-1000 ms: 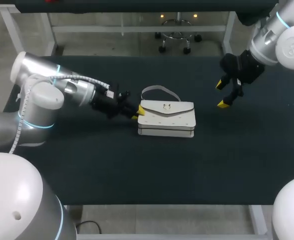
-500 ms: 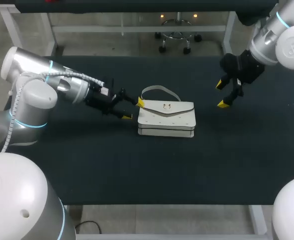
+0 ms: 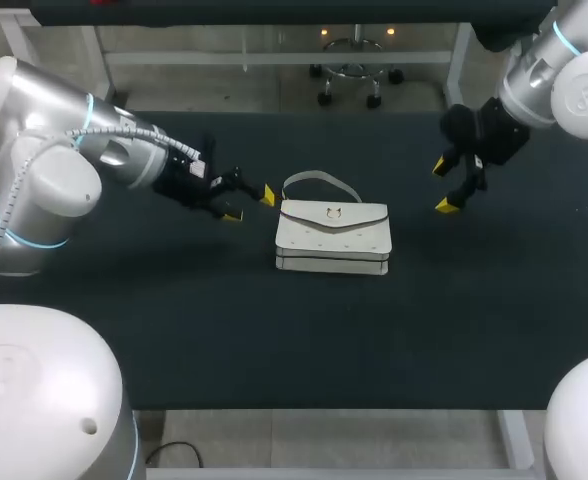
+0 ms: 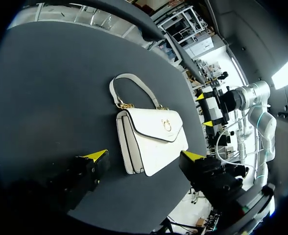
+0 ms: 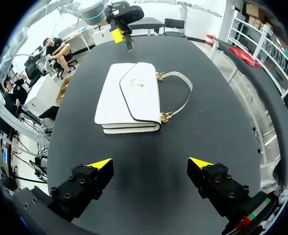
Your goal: Pick up the bag, open it, inspect its contents, close it, and place it on the opposite side
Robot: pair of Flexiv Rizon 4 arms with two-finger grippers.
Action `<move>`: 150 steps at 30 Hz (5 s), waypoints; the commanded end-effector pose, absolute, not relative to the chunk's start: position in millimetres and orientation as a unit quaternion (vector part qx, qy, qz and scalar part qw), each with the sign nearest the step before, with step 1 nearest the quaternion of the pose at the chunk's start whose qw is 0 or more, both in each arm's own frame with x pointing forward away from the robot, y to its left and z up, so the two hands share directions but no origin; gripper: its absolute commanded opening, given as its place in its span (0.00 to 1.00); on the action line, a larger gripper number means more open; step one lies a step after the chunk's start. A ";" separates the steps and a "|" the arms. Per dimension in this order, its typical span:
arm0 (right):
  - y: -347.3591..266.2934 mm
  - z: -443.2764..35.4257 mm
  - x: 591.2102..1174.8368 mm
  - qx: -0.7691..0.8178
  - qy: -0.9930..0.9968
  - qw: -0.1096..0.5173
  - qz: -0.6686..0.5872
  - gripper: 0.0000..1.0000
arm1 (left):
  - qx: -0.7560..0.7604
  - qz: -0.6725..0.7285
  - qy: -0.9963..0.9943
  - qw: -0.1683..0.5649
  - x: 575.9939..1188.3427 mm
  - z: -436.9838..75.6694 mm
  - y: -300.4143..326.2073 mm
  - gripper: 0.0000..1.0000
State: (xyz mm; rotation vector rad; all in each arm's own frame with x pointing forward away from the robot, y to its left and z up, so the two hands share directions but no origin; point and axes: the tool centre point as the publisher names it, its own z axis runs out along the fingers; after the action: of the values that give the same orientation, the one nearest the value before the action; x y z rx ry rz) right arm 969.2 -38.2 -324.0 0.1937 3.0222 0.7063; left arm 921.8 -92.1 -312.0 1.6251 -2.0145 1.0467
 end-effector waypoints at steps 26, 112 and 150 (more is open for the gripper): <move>-17.1 -273.6 940.0 0.054 0.977 0.122 0.165 1.00 | 0.521 0.334 -0.778 0.109 939.4 -285.8 -74.0 1.00; 85.3 -327.0 860.3 -0.026 0.920 0.380 0.098 1.00 | -0.172 0.271 -0.937 -0.136 976.6 -257.1 -83.3 1.00; 97.0 -348.7 871.5 -0.011 0.899 0.431 0.082 0.97 | -0.243 0.326 -0.896 -0.176 982.9 -276.9 -112.6 1.00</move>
State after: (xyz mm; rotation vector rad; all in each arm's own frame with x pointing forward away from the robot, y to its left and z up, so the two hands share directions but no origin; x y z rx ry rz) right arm 871.0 94.8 -341.4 -0.0466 2.4462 0.2021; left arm 979.0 -111.5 -276.8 -0.8569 -3.1956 1.1567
